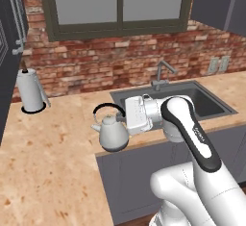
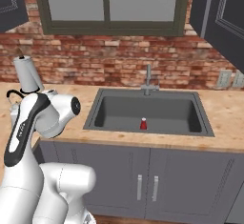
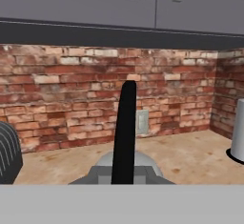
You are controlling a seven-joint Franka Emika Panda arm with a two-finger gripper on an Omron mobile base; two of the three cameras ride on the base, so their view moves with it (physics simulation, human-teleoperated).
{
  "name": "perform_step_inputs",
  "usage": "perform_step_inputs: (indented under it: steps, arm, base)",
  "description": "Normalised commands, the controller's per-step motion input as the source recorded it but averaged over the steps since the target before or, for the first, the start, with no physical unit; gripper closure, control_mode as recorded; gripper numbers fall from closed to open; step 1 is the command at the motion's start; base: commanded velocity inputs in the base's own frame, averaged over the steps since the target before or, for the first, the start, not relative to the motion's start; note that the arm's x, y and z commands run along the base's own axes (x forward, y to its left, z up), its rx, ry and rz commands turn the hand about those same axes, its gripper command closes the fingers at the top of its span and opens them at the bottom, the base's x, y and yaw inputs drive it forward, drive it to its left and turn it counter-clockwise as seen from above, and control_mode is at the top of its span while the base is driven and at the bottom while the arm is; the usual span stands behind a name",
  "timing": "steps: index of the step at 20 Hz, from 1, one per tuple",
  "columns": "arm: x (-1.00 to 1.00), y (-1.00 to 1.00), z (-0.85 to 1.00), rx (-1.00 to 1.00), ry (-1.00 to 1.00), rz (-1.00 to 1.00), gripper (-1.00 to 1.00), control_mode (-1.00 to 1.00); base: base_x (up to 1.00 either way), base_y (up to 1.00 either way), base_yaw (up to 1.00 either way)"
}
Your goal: Open the cabinet, pick the kettle from the cabinet, and place it in the sink.
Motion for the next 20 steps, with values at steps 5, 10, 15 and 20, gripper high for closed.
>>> perform_step_inputs:
  steps: [5,10,15,20]
  arm:
    - [0.00,0.00,0.00,0.00,0.00,0.00,1.00,1.00]
    - [0.00,0.00,0.00,0.00,0.00,0.00,1.00,1.00]
    - [0.00,0.00,0.00,0.00,0.00,0.00,1.00,1.00]
    - [0.00,0.00,0.00,0.00,0.00,0.00,1.00,1.00]
  base:
    - [0.30,0.00,0.02]
    - [0.36,0.00,0.04]
    - [0.41,0.00,0.05]
    - [0.41,0.00,0.06]
